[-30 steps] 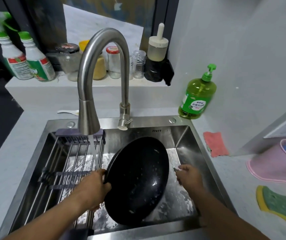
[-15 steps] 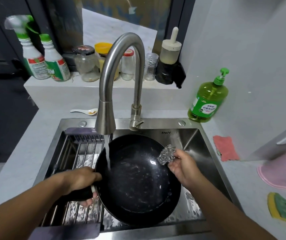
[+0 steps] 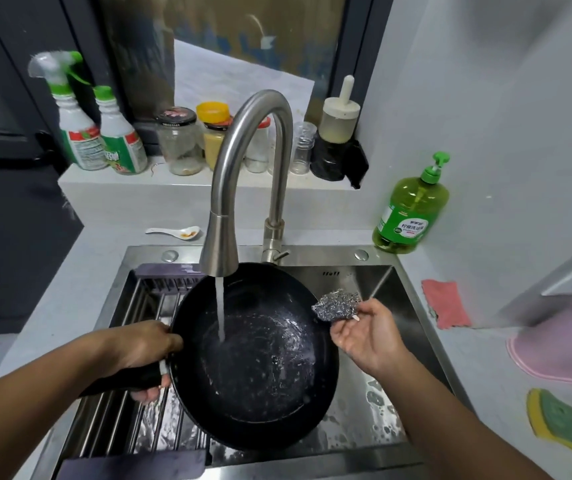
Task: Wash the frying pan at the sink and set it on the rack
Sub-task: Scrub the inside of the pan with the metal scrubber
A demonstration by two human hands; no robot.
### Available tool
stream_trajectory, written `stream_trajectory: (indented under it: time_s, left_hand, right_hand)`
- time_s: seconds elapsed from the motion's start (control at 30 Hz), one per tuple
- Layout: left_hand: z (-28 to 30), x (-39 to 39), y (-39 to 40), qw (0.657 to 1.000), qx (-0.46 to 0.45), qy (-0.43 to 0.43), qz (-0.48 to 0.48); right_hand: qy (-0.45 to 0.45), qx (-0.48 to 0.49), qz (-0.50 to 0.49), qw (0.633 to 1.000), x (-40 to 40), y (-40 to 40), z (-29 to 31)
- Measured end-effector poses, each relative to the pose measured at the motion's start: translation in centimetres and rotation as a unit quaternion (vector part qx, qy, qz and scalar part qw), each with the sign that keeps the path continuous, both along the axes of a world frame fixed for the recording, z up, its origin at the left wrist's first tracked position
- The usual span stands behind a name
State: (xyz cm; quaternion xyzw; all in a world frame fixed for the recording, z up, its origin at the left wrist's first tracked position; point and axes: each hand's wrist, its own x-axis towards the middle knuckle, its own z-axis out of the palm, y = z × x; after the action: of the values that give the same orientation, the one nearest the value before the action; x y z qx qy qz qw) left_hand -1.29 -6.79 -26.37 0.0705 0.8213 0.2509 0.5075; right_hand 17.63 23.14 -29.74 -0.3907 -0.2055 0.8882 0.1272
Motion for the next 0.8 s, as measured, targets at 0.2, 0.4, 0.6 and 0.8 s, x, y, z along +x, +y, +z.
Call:
stream_trajectory:
  time_s: [0.2, 0.4, 0.6, 0.8]
  left_hand:
    - [0.3, -1.1, -0.1, 0.999, -0.013, -0.006, -0.031]
    - [0.3, -1.1, -0.1, 0.999, -0.015, -0.027, -0.040]
    - [1.2, -2.4, -0.8, 0.998, -0.022, -0.025, -0.050]
    - [1.3, -3.0, -1.3, 0.999, -0.008, -0.019, -0.048]
  right_hand:
    - [-0.141, 0.405, 0.221, 0.876, -1.9, -4.6, -0.1]
    - [-0.128, 0.353, 0.293, 0.879, -5.4, -9.7, -1.6]
    - [-0.131, 0.120, 0.239, 0.955, -10.1, -13.5, -1.2]
    - [-0.112, 0.053, 0.191, 0.974, -12.7, -14.9, 0.4]
